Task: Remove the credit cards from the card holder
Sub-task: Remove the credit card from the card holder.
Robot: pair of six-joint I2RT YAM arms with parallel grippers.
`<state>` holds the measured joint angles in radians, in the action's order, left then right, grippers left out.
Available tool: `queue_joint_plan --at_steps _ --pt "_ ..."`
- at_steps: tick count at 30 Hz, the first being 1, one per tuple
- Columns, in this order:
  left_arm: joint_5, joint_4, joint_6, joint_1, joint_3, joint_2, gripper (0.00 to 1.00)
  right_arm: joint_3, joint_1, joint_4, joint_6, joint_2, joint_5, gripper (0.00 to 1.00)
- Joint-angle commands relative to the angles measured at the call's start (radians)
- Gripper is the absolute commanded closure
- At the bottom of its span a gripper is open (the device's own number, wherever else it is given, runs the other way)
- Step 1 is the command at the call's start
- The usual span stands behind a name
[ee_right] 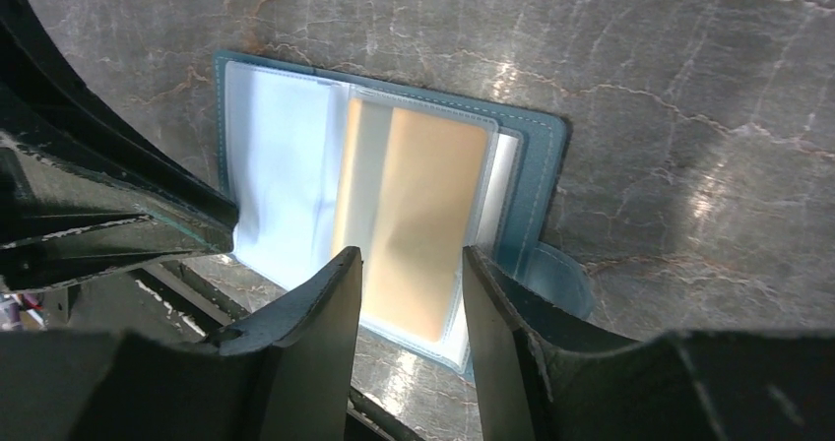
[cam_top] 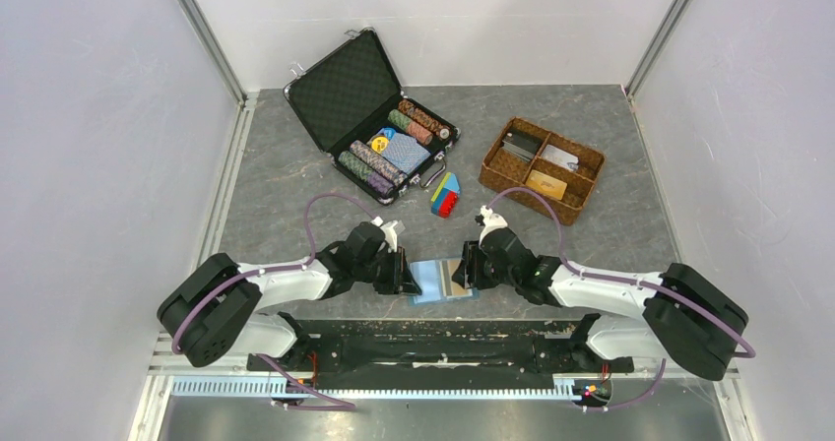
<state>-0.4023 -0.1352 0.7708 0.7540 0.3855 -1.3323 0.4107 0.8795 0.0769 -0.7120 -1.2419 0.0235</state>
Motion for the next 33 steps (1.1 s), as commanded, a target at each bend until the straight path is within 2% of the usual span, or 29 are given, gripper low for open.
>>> queue_joint_plan --at_steps 1,7,21,33 --pt "0.022 -0.018 0.005 -0.001 -0.019 -0.006 0.73 -0.005 -0.007 0.082 -0.031 -0.024 -0.075 0.55" --pt "0.020 -0.020 0.003 -0.001 -0.022 -0.009 0.73 -0.010 -0.012 0.132 -0.045 -0.031 -0.112 0.55" --pt "0.027 -0.019 0.002 -0.001 -0.023 -0.012 0.71 -0.053 -0.022 0.253 -0.100 0.075 -0.180 0.54" --pt "0.030 -0.018 0.012 -0.001 -0.037 0.013 0.69 -0.040 -0.050 0.051 -0.018 0.095 -0.030 0.53"
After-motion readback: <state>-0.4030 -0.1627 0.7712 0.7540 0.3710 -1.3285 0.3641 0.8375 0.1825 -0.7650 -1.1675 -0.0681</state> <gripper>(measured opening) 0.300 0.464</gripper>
